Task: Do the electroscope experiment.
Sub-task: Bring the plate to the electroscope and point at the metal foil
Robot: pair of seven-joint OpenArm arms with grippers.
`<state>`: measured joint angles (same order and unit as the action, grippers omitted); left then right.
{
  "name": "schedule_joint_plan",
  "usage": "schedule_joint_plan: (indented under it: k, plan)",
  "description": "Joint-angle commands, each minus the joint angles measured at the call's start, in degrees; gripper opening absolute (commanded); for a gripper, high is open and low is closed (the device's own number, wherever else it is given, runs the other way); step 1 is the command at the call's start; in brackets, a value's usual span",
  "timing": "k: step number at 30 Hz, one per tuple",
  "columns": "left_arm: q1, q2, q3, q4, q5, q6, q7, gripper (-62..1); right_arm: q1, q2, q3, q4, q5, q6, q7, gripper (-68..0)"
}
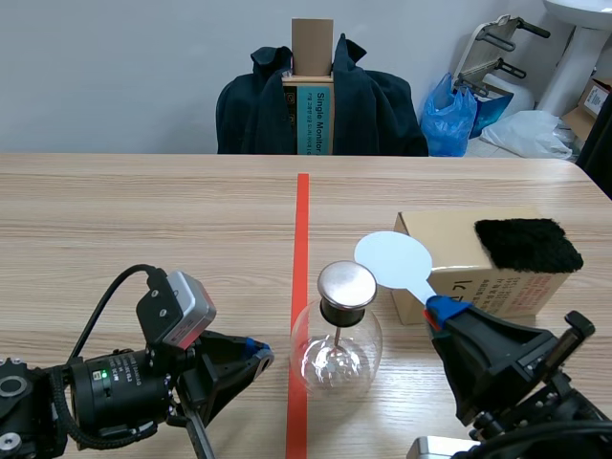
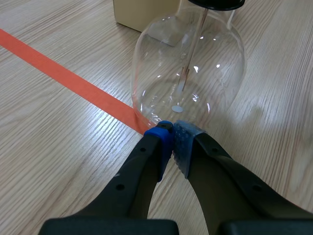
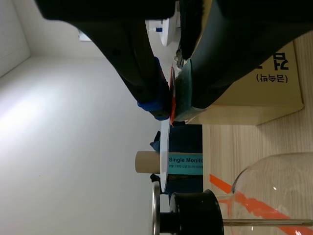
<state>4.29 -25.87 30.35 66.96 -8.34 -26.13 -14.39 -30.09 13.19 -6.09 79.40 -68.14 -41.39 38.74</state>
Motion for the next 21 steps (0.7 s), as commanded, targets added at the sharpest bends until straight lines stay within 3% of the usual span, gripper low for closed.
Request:
schedule_joint_plan:
  k: [1,4,21]
  plan:
    - [0.3,0.3,-0.3,1.2,-0.3,0.0,-0.8,-59.2,0.4,0.9,0.6,1.0,0.4,-1.8,-0.2,-66.7]
    - [0.3,0.3,-0.3,1.2,-0.3,0.0,-0.8,-59.2,0.4,0.9,1.0,1.0,0.4,-3.5,-0.2,-66.7]
    - [0.3,0.3,-0.3,1.2,-0.3,0.0,-0.8,-59.2,0.4,0.9,3.6,1.6,2.9,-3.5,-0.4,-66.7]
